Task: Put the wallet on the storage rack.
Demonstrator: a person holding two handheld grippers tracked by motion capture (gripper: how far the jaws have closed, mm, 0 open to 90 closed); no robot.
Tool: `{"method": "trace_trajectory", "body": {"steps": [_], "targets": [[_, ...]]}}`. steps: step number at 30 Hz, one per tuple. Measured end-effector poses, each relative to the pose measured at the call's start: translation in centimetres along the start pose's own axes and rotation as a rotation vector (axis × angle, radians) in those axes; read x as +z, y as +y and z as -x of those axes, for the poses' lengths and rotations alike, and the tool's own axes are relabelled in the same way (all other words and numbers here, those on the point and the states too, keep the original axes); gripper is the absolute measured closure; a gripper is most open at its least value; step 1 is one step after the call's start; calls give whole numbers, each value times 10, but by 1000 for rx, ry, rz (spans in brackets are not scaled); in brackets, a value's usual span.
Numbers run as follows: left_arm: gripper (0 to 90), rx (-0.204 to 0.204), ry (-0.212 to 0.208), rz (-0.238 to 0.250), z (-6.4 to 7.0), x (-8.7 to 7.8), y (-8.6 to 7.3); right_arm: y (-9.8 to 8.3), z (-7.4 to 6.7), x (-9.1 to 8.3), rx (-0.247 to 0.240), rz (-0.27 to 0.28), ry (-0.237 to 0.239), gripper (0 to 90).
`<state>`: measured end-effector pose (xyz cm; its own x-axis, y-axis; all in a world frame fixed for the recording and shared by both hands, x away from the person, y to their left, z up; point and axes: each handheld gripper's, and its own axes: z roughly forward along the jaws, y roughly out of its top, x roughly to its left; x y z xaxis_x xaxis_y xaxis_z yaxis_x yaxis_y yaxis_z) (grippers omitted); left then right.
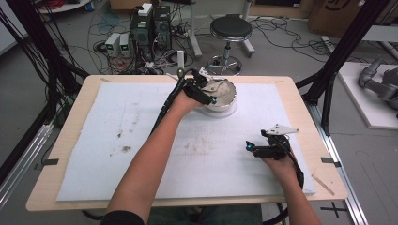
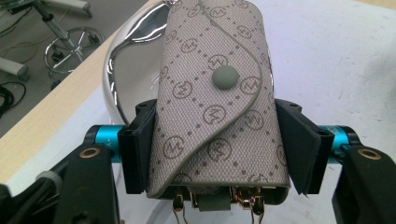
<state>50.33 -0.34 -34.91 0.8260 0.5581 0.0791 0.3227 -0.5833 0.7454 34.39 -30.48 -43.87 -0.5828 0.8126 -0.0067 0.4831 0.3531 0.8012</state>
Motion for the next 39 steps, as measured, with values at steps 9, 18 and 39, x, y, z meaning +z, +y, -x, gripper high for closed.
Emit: {"method": "trace_trajectory", "body": {"steps": [9,18,39], "targets": [[353,21,32,-63,5,17,8,-1,-1,-2,-4,-4,-4,174],[336,16,63,-61,6,25,9,-2,0,-1,-7,-9,-3,174],[227,-7,8,76,8,11,15,-2,-1,-1,-14,-9,-7,174]]}}
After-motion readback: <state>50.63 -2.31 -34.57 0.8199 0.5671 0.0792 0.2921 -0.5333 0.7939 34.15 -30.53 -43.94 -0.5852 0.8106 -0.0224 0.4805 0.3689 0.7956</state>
